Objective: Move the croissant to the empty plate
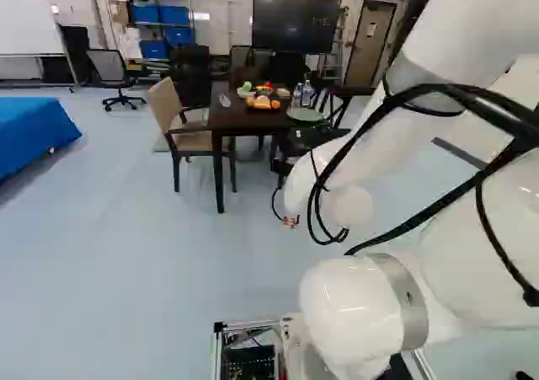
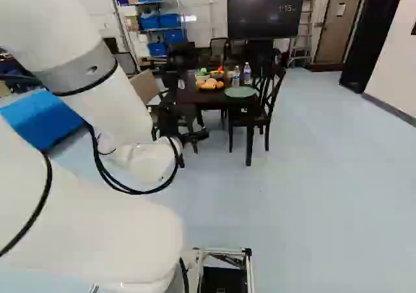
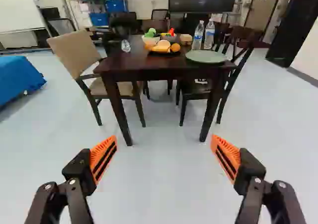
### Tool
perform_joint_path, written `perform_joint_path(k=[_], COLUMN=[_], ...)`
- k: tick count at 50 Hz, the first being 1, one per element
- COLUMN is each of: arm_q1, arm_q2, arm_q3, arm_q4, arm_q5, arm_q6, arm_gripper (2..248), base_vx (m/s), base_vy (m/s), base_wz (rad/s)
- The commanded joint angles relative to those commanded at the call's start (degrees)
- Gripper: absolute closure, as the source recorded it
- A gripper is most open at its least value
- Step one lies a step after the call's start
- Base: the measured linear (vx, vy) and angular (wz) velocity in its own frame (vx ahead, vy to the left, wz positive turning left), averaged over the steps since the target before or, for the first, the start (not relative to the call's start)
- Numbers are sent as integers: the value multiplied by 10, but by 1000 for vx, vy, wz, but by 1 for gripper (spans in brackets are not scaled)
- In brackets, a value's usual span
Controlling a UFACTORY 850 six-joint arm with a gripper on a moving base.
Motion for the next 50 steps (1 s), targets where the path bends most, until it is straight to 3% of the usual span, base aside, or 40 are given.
perform_joint_path(k=[50], arm_q1=[0], arm_q2=[0], arm_q3=[0], arm_q4=[0], arm_q5=[0], arm_q6=[0], arm_gripper=[3], base_vx=[216], base_vy=[39], base_wz=[-26])
